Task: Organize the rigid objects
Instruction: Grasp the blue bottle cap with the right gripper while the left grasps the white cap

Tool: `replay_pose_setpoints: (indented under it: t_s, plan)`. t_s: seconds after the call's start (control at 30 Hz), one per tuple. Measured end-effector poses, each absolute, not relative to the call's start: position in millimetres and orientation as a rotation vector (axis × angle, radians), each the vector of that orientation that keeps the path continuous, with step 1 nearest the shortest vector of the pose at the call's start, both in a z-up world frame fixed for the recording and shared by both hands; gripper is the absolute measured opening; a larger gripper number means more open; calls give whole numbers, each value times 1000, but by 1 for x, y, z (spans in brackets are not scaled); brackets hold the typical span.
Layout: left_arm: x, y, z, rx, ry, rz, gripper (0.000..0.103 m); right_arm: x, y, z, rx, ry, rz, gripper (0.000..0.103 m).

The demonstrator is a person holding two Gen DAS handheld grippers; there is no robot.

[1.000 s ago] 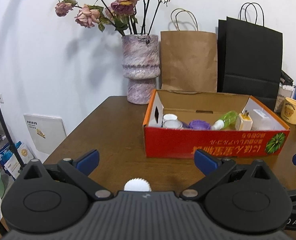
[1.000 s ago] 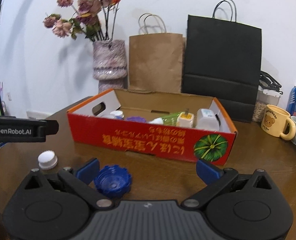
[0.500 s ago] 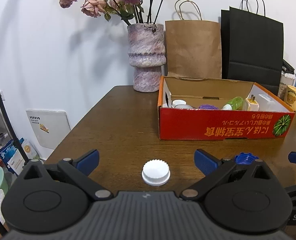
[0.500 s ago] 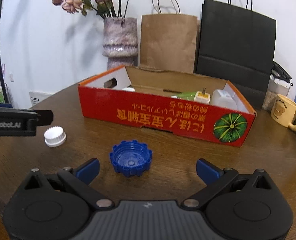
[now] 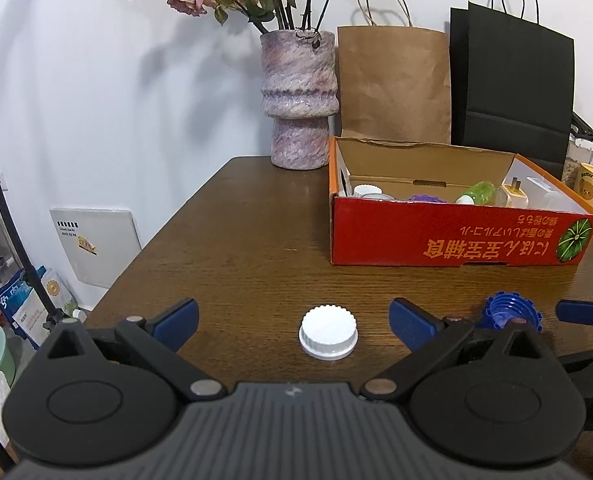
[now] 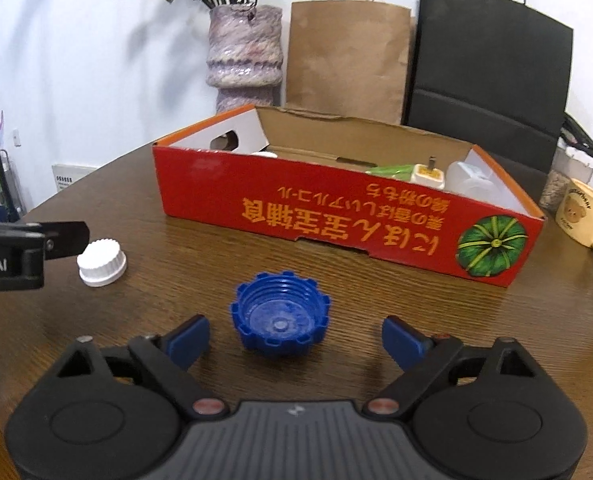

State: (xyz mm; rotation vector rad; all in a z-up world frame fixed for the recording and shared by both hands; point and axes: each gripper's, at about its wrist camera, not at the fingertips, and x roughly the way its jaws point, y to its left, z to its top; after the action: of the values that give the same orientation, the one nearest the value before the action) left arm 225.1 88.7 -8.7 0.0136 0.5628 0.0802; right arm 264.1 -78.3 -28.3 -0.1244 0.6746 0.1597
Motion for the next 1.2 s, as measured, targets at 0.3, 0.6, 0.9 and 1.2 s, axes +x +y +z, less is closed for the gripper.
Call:
replay_pose_setpoints:
  t_s: [0.3, 0.6, 0.9, 1.2]
  plan:
    - [228, 91, -12, -3, 574, 77, 103, 267, -78, -28, -86, 665, 207, 51]
    - [239, 88, -24, -2, 638, 69, 103, 267, -94, -20, -28, 622, 174, 51]
    - [254, 88, -35, -11, 680, 90, 103, 265, -94, -19, -27, 611, 180, 51]
    - [260, 82, -39, -6, 686, 108, 86, 264, -94, -18, -25, 607, 184, 51]
